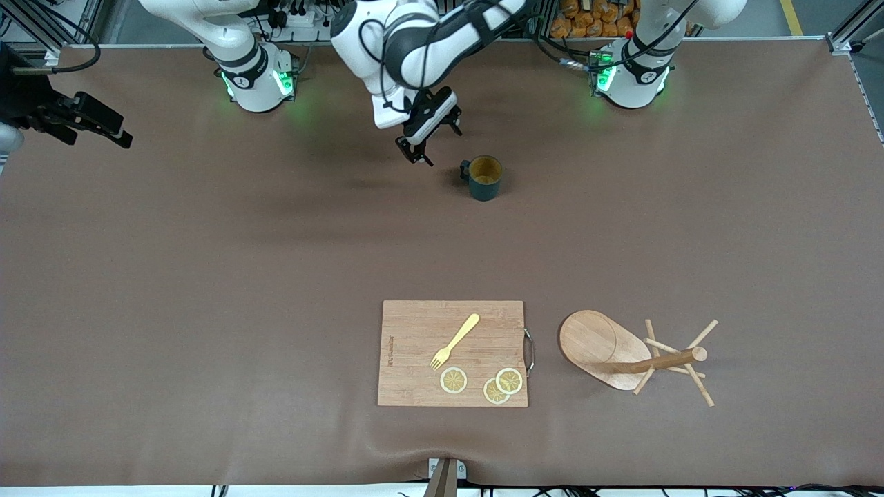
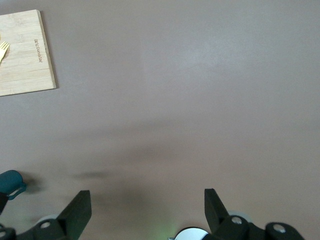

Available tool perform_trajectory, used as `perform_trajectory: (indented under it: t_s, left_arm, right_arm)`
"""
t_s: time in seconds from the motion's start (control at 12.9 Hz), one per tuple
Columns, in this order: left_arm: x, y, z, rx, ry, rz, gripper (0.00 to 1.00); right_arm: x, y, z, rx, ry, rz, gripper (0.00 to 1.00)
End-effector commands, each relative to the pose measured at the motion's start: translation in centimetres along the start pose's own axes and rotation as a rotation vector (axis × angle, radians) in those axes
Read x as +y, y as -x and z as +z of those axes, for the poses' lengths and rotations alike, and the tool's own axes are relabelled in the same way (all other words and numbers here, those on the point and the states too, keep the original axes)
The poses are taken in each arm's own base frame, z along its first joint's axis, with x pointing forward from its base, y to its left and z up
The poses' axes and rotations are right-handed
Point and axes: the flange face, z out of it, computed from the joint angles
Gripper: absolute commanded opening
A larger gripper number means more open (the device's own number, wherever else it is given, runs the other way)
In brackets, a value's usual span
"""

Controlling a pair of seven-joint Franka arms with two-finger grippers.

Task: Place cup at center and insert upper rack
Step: 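Move the left gripper over the teal mug handle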

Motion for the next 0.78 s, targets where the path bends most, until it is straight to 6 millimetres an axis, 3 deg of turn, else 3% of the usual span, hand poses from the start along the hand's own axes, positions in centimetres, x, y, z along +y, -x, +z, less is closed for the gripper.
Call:
perform_trajectory:
  t_s: [0.0,0.31,0.54,0.7]
  left_arm:
    - [0.6,3.3,1.3,0.108,0.026,-0.088,1.0]
    - [0.8,5.4,4.5,0.176,0.011,-0.172,1.0]
    - [0.2,7.6,5.9,0.217,0.031,-0.277,1.0]
    - [0.3,8.9,8.0,0.271,0.039,-0.323,1.0]
  right_arm:
    - [0.7,0.1,-0.1,-0.015,0.028,-0.006,1.0]
    - [-0.7,-1.0,-0.1,0.025,0.108,-0.098,1.0]
    - [-0.2,-3.2,0.4,0.01,0.105,-0.085,1.0]
    - [0.7,-3.7,0.5,0.016,0.098,-0.066,1.0]
